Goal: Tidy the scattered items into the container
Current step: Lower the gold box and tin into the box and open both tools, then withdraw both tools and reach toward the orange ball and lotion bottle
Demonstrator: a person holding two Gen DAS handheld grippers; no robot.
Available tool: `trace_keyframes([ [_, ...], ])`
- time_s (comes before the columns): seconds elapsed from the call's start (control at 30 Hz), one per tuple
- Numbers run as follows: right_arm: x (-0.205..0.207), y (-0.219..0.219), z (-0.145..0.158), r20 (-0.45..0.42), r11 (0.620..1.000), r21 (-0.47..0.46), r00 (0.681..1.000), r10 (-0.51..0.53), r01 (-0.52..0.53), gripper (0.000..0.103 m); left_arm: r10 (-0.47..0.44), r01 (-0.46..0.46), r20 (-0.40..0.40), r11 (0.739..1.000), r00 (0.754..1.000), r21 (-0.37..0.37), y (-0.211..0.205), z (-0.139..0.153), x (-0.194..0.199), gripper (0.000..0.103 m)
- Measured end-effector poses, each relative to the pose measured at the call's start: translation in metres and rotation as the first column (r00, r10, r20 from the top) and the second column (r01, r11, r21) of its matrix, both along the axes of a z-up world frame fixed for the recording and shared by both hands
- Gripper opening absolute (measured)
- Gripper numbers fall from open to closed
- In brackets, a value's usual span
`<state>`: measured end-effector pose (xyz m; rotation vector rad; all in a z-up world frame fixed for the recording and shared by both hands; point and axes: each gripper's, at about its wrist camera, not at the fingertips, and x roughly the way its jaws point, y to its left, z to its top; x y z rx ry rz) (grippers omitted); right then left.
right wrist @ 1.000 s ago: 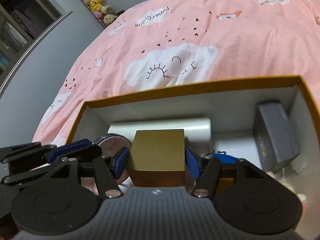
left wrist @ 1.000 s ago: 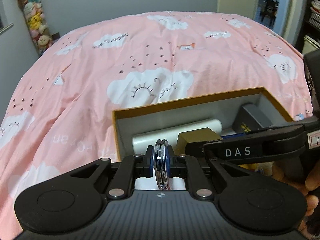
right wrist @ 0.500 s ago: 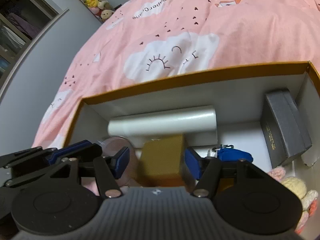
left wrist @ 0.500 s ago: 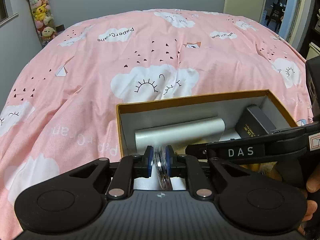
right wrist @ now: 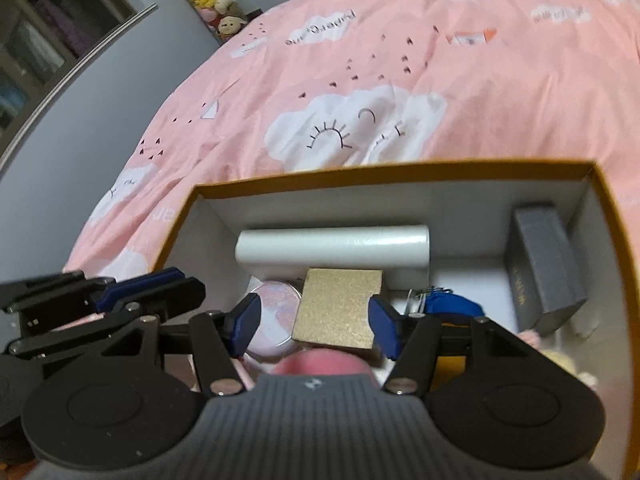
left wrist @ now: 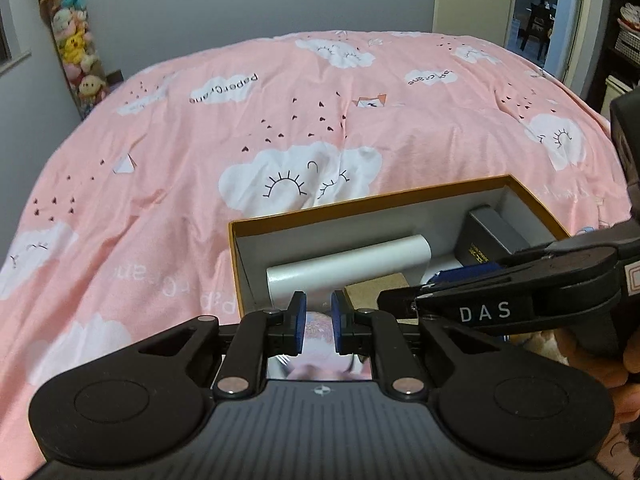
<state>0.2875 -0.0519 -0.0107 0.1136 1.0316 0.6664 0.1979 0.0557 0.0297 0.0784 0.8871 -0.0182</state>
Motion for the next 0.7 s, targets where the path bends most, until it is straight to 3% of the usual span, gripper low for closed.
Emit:
trace_keyframes([
  [0.4, -0.06, -0.025, 0.048, 0.226, 0.999, -0.011, 0.974, 0.034, -0.032, 0.063, -0.043, 0.043, 0.076, 0.999, 0.996, -0.001, -0.018, 0.041, -0.051, 0.016],
  [0.7, -0.121, -0.057, 0.065, 0.408, 0.999, 0.001, 0.912, 0.039, -0.043, 0.059, -0.095, 0.094, 0.129, 0.995, 0.987, 0.016, -0.032, 0.046, -0.101, 0.019],
])
